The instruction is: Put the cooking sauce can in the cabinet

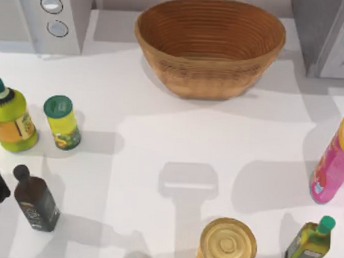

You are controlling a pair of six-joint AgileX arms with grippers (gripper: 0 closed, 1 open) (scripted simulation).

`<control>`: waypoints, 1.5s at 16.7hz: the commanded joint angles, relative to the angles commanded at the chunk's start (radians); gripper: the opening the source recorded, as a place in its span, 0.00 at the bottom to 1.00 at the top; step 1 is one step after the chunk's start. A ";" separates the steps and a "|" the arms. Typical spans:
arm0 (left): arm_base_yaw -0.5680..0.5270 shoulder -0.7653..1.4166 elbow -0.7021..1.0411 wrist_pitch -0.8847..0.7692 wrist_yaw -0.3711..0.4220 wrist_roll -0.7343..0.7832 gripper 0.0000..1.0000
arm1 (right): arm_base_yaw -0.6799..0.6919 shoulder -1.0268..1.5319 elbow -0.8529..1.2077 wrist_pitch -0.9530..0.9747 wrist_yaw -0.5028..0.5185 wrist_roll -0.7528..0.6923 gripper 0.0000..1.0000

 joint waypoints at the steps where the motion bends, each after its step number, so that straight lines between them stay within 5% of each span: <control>1: 0.000 0.000 0.000 0.000 0.000 0.000 1.00 | -0.006 0.025 0.028 0.007 -0.003 0.002 0.00; 21: 0.000 0.000 0.000 0.000 0.000 0.000 1.00 | -0.067 0.370 0.340 0.081 -0.059 0.009 0.00; 25: 0.000 0.000 0.000 0.000 0.000 0.000 1.00 | -0.067 0.370 0.340 0.081 -0.059 0.009 0.30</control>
